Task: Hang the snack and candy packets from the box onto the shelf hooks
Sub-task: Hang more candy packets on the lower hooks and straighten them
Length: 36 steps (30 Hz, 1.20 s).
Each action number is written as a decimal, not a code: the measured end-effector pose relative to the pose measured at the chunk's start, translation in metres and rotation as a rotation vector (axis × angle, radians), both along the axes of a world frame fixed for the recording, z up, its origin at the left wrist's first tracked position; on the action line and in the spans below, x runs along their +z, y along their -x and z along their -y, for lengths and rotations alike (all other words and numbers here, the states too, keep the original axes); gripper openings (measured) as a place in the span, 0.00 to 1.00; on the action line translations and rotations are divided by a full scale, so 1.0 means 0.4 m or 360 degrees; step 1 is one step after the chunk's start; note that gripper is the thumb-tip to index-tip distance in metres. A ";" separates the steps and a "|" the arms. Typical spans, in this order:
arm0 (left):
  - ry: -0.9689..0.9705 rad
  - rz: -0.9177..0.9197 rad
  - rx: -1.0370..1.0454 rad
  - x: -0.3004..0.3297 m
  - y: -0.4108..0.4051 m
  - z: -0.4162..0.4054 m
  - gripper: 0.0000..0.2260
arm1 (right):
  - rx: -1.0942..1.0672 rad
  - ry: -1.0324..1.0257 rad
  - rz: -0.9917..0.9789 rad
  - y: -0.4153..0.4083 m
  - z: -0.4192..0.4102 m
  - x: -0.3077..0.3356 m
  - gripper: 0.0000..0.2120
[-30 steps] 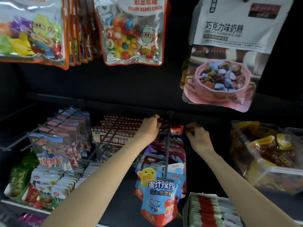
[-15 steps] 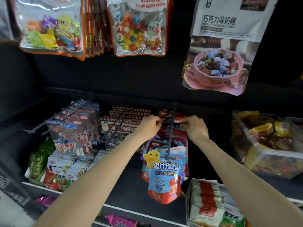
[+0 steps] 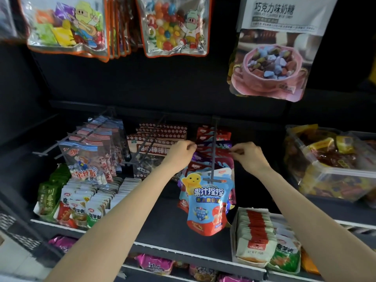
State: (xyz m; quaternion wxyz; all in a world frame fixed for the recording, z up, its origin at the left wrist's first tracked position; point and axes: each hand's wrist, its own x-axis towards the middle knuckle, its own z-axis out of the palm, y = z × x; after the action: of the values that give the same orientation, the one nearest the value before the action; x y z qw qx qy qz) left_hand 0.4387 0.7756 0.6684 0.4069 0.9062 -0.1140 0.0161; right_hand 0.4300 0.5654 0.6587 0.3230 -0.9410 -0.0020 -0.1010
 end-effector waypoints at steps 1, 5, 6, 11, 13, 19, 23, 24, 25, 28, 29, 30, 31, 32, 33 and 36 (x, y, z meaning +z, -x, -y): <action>0.0075 -0.0045 0.0035 -0.001 0.003 0.001 0.16 | -0.0010 0.0013 -0.0004 -0.004 0.000 -0.005 0.07; 0.0230 -0.0161 0.0151 -0.005 0.008 0.011 0.17 | -0.0100 0.0004 0.0009 -0.026 -0.007 -0.007 0.04; 0.0241 -0.0179 0.0160 -0.009 0.006 0.013 0.18 | -0.0120 0.0012 0.0008 -0.028 -0.009 -0.003 0.05; 0.0328 -0.0237 0.0205 -0.016 0.005 0.024 0.18 | -0.0176 0.0114 0.0045 -0.043 -0.015 0.008 0.06; 0.0349 -0.0254 0.0212 -0.018 0.009 0.026 0.17 | -0.0172 0.0029 0.0058 -0.046 -0.014 0.003 0.06; 0.0393 -0.0333 0.0195 -0.028 0.026 0.019 0.19 | -0.0030 -0.0281 0.0265 0.017 -0.004 -0.025 0.11; 0.0409 -0.0374 0.0205 -0.039 0.038 0.015 0.22 | 0.0165 -0.0349 0.0063 0.050 -0.001 -0.019 0.12; 0.0406 -0.0367 0.0204 -0.042 0.041 0.016 0.21 | 0.0180 -0.0347 0.0053 0.049 0.000 -0.015 0.12; 0.0404 -0.0365 0.0203 -0.044 0.042 0.016 0.21 | 0.0189 -0.0336 0.0047 0.045 0.001 -0.010 0.11; 0.0419 -0.0376 0.0180 -0.042 0.047 0.017 0.21 | 0.0214 -0.0268 -0.0008 0.026 -0.003 0.017 0.08; 0.0417 -0.0378 0.0179 -0.041 0.047 0.017 0.21 | 0.0219 -0.0230 -0.0029 0.019 -0.005 0.025 0.07; 0.0413 -0.0377 0.0178 -0.043 0.046 0.016 0.21 | 0.0223 -0.0190 -0.0040 0.013 -0.009 0.031 0.07; 0.0409 -0.0378 0.0177 -0.045 0.046 0.015 0.21 | 0.0217 -0.0148 -0.0045 0.009 -0.012 0.034 0.07; 0.0405 -0.0380 0.0175 -0.046 0.047 0.014 0.21 | 0.0209 -0.0110 -0.0039 0.006 -0.016 0.035 0.07; 0.0405 -0.0387 0.0173 -0.047 0.048 0.014 0.21 | 0.0198 -0.0078 -0.0028 0.004 -0.019 0.033 0.08; 0.0404 -0.0379 0.0156 -0.052 0.048 0.013 0.21 | 0.0169 -0.0068 -0.0005 -0.001 -0.021 0.017 0.08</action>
State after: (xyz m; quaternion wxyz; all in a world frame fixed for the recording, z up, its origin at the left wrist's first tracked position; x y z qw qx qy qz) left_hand 0.4194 0.7705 0.6475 0.5274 0.8475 -0.0178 -0.0572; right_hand 0.4304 0.5738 0.6656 0.3480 -0.9326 -0.0491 -0.0824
